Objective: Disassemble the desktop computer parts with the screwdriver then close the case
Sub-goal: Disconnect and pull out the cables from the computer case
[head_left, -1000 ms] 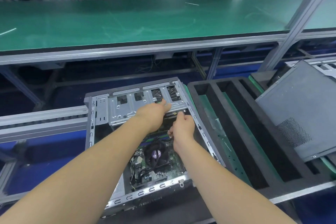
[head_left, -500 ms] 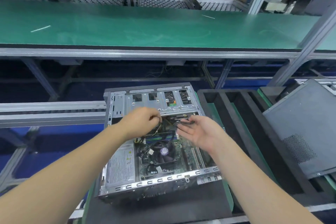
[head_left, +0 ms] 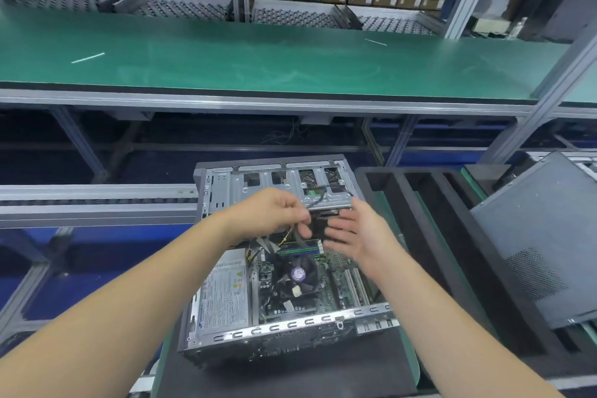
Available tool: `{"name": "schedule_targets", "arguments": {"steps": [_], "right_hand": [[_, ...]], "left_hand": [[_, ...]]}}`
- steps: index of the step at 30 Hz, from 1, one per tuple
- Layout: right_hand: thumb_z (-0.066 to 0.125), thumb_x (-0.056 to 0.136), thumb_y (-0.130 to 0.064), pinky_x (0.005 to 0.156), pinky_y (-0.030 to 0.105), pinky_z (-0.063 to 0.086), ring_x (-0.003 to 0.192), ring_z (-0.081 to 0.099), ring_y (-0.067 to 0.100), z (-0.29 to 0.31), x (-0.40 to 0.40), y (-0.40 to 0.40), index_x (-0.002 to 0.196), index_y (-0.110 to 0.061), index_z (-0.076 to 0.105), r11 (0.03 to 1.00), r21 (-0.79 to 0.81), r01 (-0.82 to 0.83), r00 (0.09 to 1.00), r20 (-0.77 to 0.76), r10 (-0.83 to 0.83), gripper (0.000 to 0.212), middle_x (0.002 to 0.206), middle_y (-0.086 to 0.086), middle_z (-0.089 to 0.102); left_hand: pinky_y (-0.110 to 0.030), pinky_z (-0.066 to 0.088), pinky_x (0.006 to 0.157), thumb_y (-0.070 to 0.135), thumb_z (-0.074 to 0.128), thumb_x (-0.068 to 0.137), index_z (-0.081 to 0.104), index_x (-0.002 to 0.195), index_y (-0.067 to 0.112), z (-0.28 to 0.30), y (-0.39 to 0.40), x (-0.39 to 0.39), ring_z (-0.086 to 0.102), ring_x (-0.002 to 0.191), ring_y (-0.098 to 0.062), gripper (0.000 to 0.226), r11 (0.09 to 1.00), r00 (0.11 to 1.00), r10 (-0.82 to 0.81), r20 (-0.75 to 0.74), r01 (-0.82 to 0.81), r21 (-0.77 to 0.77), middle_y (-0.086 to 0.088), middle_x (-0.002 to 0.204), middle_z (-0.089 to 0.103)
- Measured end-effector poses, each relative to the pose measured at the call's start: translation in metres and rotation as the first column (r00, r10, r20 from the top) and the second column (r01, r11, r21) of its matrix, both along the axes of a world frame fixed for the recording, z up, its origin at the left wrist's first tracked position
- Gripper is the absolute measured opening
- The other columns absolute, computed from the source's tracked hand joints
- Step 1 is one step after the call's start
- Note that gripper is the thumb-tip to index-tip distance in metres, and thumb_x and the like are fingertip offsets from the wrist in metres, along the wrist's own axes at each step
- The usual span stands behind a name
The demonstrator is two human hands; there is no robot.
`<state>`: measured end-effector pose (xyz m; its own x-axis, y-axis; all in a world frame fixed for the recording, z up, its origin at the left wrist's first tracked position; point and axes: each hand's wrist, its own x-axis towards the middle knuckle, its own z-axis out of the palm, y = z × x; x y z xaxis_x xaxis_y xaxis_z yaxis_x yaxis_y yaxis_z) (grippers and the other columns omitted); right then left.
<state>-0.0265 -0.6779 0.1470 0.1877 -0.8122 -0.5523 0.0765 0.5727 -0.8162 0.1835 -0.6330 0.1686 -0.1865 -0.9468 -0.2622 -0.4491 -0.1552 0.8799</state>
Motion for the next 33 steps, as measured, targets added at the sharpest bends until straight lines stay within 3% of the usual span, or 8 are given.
{"name": "schedule_targets", "arguments": {"steps": [4, 9, 13, 17, 22, 24, 29, 33], "right_hand": [[0.044, 0.112, -0.037, 0.063, 0.037, 0.062, 0.079, 0.076, 0.026, -0.002, -0.003, 0.032, 0.117, 0.000, 0.063, 0.973, -0.096, -0.209, 0.968, -0.165, 0.191, 0.042, 0.090, 0.015, 0.077], [0.058, 0.101, -0.046, 0.101, 0.038, 0.054, 0.114, 0.069, 0.013, 0.005, -0.021, 0.045, 0.111, -0.024, 0.077, 0.809, -0.265, -0.524, 0.850, -0.227, 0.476, 0.031, 0.114, -0.006, 0.077], [0.073, 0.087, -0.024, 0.093, 0.036, 0.054, 0.096, 0.073, 0.021, 0.010, -0.028, 0.044, 0.117, -0.016, 0.067, 0.768, -0.320, -0.555, 0.831, -0.185, 0.524, 0.031, 0.105, 0.010, 0.075], [0.067, 0.099, -0.010, 0.085, 0.028, 0.052, 0.077, 0.063, 0.014, 0.014, -0.025, 0.038, 0.122, -0.017, 0.064, 0.754, -0.301, -0.584, 0.812, -0.232, 0.536, 0.024, 0.081, -0.002, 0.067], [0.062, 0.102, -0.012, 0.096, 0.026, 0.052, 0.098, 0.070, 0.013, 0.023, -0.034, 0.028, 0.106, -0.012, 0.070, 0.672, -0.288, -0.683, 0.730, -0.300, 0.614, 0.009, 0.098, 0.006, 0.079], [0.057, 0.105, -0.013, 0.091, 0.033, 0.056, 0.100, 0.070, 0.019, 0.025, -0.039, 0.022, 0.111, -0.008, 0.071, 0.661, -0.308, -0.685, 0.727, -0.231, 0.646, 0.016, 0.106, 0.008, 0.078], [0.059, 0.102, -0.007, 0.077, 0.038, 0.057, 0.097, 0.067, 0.032, 0.021, -0.044, 0.011, 0.139, 0.006, 0.058, 0.719, -0.280, -0.636, 0.648, 0.313, 0.695, 0.039, 0.108, 0.020, 0.065], [0.068, 0.095, -0.004, 0.071, 0.033, 0.057, 0.104, 0.068, 0.034, 0.017, -0.042, 0.009, 0.146, 0.000, 0.052, 0.691, -0.345, -0.635, 0.554, 0.420, 0.719, 0.054, 0.111, 0.018, 0.066]], "left_hand": [[-0.018, 0.027, 0.037, 0.030, 0.052, 0.107, 0.061, 0.101, 0.013, 0.001, -0.013, -0.010, 0.025, 0.040, -0.009, 0.020, 0.994, 0.963, 0.108, -0.247, -0.106, 0.022, -0.003, 0.109, 0.078], [-0.018, 0.028, 0.036, 0.031, 0.048, 0.108, 0.057, 0.104, 0.013, 0.001, -0.021, -0.013, 0.024, 0.039, -0.009, 0.021, 0.987, 0.949, 0.158, -0.273, -0.157, 0.025, 0.001, 0.111, 0.077], [-0.022, 0.024, 0.040, 0.030, 0.047, 0.108, 0.056, 0.113, 0.004, 0.002, -0.025, -0.013, 0.024, 0.043, -0.013, 0.028, 0.968, 0.932, 0.250, -0.263, -0.247, 0.046, 0.002, 0.109, 0.078], [-0.023, 0.023, 0.042, 0.029, 0.048, 0.107, 0.055, 0.114, 0.003, 0.001, -0.026, -0.014, 0.020, 0.048, -0.016, 0.028, 0.954, 0.912, 0.300, -0.278, -0.293, 0.067, 0.002, 0.107, 0.078], [-0.029, 0.017, 0.047, 0.030, 0.045, 0.108, 0.058, 0.102, 0.014, -0.005, -0.033, 0.000, 0.020, 0.047, -0.015, 0.021, 0.914, 0.880, 0.401, -0.254, -0.405, 0.039, 0.002, 0.103, 0.079], [-0.026, 0.021, 0.044, 0.031, 0.046, 0.107, 0.061, 0.100, 0.015, -0.010, -0.036, 0.008, 0.024, 0.042, -0.012, 0.023, 0.892, 0.878, 0.447, -0.170, -0.451, 0.013, 0.001, 0.101, 0.079], [-0.021, 0.026, 0.040, 0.027, 0.047, 0.104, 0.063, 0.103, 0.015, -0.021, -0.036, 0.015, 0.022, 0.042, -0.011, 0.020, 0.859, 0.857, 0.511, -0.063, -0.510, 0.033, 0.005, 0.090, 0.080], [-0.026, 0.034, 0.049, 0.026, 0.045, 0.106, 0.064, 0.101, 0.017, -0.021, -0.035, 0.013, 0.035, 0.033, -0.001, 0.022, 0.846, 0.845, 0.534, -0.025, -0.533, 0.022, 0.007, 0.085, 0.079]]}}
